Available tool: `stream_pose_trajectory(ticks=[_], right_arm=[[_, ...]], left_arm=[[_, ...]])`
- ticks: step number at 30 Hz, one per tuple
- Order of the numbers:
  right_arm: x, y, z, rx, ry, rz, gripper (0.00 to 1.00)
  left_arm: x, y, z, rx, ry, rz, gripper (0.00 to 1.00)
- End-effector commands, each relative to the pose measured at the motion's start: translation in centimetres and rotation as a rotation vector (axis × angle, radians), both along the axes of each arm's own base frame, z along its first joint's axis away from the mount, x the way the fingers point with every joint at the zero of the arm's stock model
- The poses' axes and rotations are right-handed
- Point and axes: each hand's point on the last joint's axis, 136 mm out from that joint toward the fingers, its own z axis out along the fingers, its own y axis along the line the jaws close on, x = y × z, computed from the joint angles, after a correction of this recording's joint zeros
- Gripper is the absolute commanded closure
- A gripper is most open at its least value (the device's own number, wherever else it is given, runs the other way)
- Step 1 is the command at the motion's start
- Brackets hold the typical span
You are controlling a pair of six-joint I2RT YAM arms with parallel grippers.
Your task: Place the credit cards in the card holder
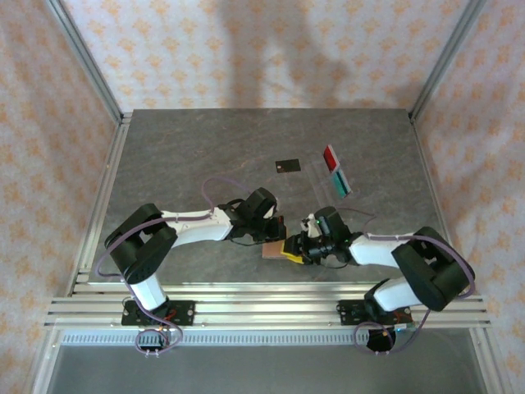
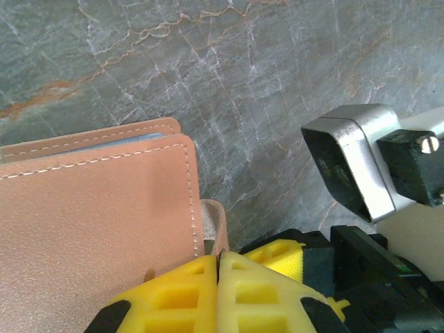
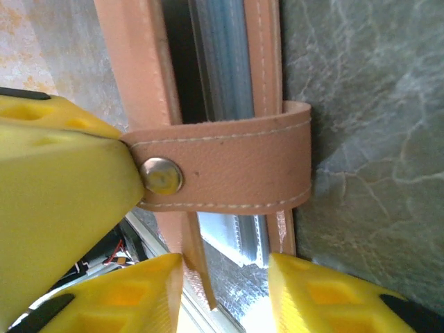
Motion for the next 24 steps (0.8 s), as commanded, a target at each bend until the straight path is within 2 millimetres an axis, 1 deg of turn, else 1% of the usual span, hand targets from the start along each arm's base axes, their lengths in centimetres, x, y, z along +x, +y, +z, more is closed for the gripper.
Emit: stream_pose_trajectory(ticks=[1,4,6,8,10,15,24], right_arm=[[0.8,0.7,0.5,0.035,-0.039,-0.015,0.71],[0.8,0.8,0.4,0.03,-0.036,-0.008,0.82],[0.6,0.6,0.1,0.012,-0.029,-0.004,0.92],[0.4,0.1,-0.4,-0.025,-0.018,-0.002,0.96],[0.2,-0.3,-0.9,-0.054,-0.015,0.0,0.97],[0.2,-1.0,-1.8,-0.105,0.0,-0.006,0.99],[0.1,-1.5,-1.6,-0.123,0.004,-0.006,1.0]], left_arm=[[0.0,-0.6,0.3,-0.021,0.003,-0.005,1.0],[0.0,-0.6,0.4,-0.02,0.001,-0.006,1.0],[0.0,-0.5,0.7,-0.021,-0.002,-0.01,1.0],[-0.1,-0.1,1.0,-0.016,-0.006,-0.012,1.0],[-0.3,0.3,1.0,-0.009,-0.012,-0.014,1.0],[-0.6,1.7,0.0,-0.005,0.004,0.007,1.0],[-0.6,2.9,-1.2,0.017,-0.012,0.024,1.0]])
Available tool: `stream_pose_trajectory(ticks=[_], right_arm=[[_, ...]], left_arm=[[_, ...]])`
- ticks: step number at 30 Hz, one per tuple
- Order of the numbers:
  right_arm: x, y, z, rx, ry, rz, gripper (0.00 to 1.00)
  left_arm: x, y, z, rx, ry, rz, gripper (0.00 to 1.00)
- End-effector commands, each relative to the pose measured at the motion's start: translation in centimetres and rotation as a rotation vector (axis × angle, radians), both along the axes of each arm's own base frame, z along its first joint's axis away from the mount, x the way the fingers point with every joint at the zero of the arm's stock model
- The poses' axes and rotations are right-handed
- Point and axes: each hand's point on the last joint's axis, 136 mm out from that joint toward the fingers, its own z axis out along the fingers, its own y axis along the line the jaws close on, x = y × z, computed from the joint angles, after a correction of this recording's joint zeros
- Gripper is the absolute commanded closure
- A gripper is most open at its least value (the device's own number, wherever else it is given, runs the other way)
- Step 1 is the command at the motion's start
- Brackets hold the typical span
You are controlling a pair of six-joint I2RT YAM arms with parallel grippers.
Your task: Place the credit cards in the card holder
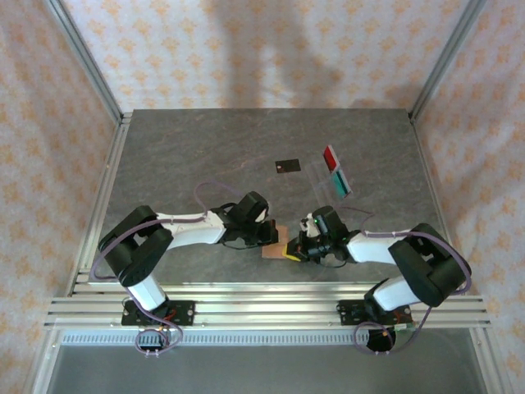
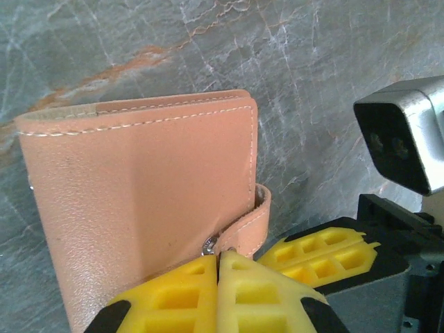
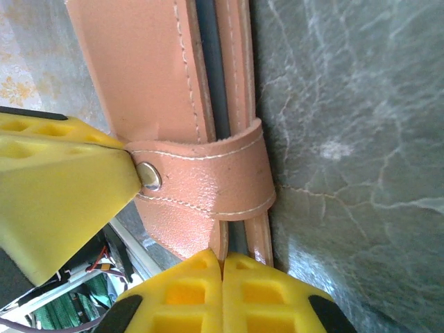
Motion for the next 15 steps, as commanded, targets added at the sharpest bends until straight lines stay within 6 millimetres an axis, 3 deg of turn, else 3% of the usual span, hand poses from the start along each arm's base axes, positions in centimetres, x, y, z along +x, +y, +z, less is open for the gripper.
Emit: stream_pose_trajectory(ticks=[1,15], right_arm=[[-0.2,-1.2,-0.7,-0.07,0.009,-0.017,1.0],[-0.4,-1.7,-0.6,-0.08,0.016,-0.017,1.0]], left_arm=[[0.3,0.5,0.1,0.003,-0.036,0.002,1.0],[0.7,0.7,-1.4,0.007,-0.011,0.012,1.0]])
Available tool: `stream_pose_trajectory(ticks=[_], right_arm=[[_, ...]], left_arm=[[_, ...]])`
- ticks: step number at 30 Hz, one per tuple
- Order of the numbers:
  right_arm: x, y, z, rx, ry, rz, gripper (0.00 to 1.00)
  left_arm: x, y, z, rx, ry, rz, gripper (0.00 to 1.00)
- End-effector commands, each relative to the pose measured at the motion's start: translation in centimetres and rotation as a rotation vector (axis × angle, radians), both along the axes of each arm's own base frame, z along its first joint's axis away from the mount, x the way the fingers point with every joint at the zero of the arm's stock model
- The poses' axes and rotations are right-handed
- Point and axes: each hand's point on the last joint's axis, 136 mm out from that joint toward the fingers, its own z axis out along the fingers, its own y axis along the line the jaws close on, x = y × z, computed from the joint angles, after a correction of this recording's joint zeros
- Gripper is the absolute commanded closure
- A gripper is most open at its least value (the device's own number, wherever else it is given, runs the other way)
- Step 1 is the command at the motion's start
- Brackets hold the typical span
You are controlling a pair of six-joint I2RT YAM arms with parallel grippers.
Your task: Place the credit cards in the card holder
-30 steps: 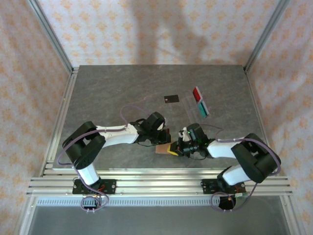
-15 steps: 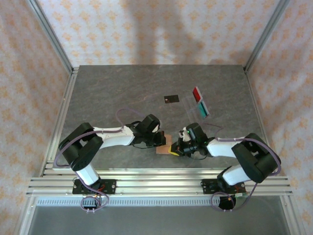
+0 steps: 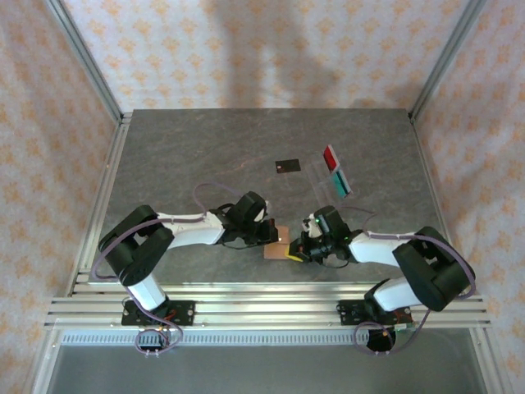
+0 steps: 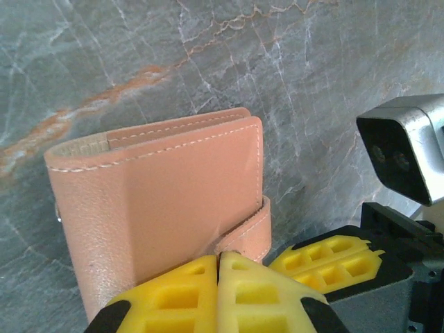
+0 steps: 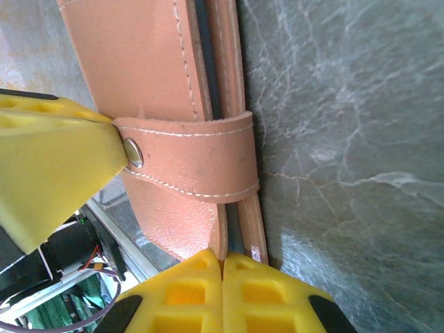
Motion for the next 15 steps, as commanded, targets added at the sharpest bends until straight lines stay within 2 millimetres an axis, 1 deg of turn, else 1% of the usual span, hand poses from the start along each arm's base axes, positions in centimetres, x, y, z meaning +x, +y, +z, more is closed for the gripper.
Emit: stream_pose_trajectory(ticks=[1,3,6,9,11,13,15], right_arm=[[-0.1,-1.0,-0.7,-0.058,0.015,-0.017,1.0],[-0.1,-1.0,-0.6,-0.057,0.015,-0.015,1.0],[-0.1,-1.0,-0.5,-0.058,0.015,-0.012,1.0],[0.0,-1.0,-0.5,-0.06,0.016,-0.011,1.0],[0.0,-1.0,-0.5,-0.062,0.016,-0.012,1.0],[0.1,-1.0,-0.4,-0.061,0.015,-0.012,1.0],[0.1,-1.0,-0.5,-0.063,0.017,-0.012,1.0]], left_arm=[[0.0,0.9,-1.5,0.041,0.013,0.004,1.0],[0.0,1.1,-2.0,0.054,0.018,0.007,1.0],[-0.1,0.4,-2.1,0.022,0.037,0.0,1.0],[-0.1,-0.5,-1.6,-0.03,0.052,0.003,1.0],[-0.1,-0.9,-1.0,-0.054,0.048,0.001,1.0],[-0.1,-1.1,-0.3,-0.063,0.038,-0.004,1.0],[-0.1,-0.9,0.0,-0.053,0.029,-0.006,1.0]])
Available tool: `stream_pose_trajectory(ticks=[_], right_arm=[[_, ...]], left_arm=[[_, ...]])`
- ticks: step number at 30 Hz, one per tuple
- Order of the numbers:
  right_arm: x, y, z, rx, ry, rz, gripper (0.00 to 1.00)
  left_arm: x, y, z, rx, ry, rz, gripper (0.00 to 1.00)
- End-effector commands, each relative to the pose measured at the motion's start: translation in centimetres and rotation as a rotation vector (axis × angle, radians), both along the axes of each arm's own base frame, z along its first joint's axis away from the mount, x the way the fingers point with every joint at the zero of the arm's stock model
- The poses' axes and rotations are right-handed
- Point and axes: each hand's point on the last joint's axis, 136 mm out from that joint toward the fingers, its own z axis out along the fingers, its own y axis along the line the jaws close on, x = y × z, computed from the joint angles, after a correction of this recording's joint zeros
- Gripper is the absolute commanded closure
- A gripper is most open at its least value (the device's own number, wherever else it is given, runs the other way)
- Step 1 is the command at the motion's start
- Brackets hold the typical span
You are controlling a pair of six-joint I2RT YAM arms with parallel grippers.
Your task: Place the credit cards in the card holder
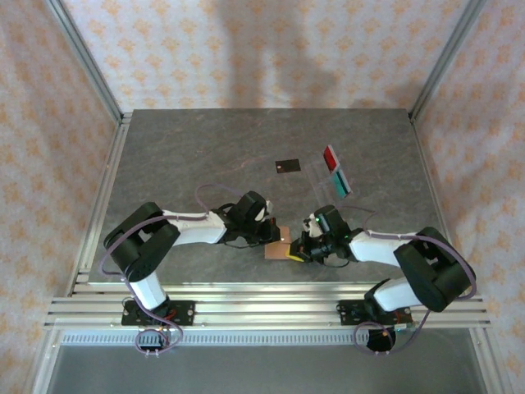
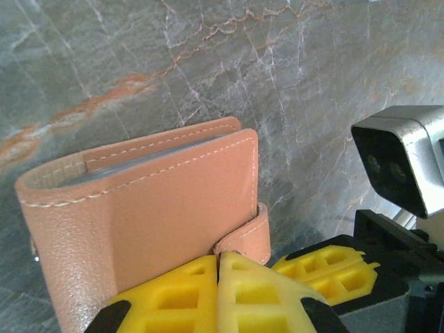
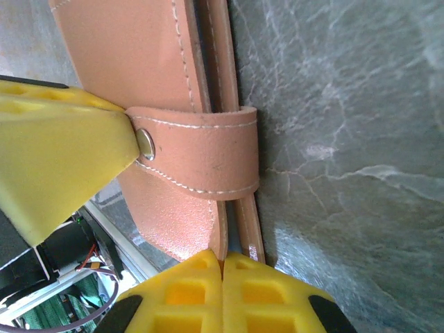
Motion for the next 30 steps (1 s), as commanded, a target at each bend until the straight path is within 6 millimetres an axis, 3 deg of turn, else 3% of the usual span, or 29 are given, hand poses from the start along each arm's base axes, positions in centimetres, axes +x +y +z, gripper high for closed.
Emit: stream_pose_trajectory(ticks=[1,16,30], right_arm=[[0.1,-0.7,-0.5,-0.046,0.004,-0.014,1.0],[0.0,-0.8,-0.9,-0.056,0.012,-0.013,1.0],[0.0,-0.8,-1.3,-0.059,0.02,-0.01,1.0]], left_arm=[[-0.4,0.2,0.2,0.011,0.001,-0.006,1.0],[-0.5,0.1,1.8,-0.009,-0.01,-0.007,1.0],[-1.3,0.0,0.4,0.003,0.02,-0.012,1.0]])
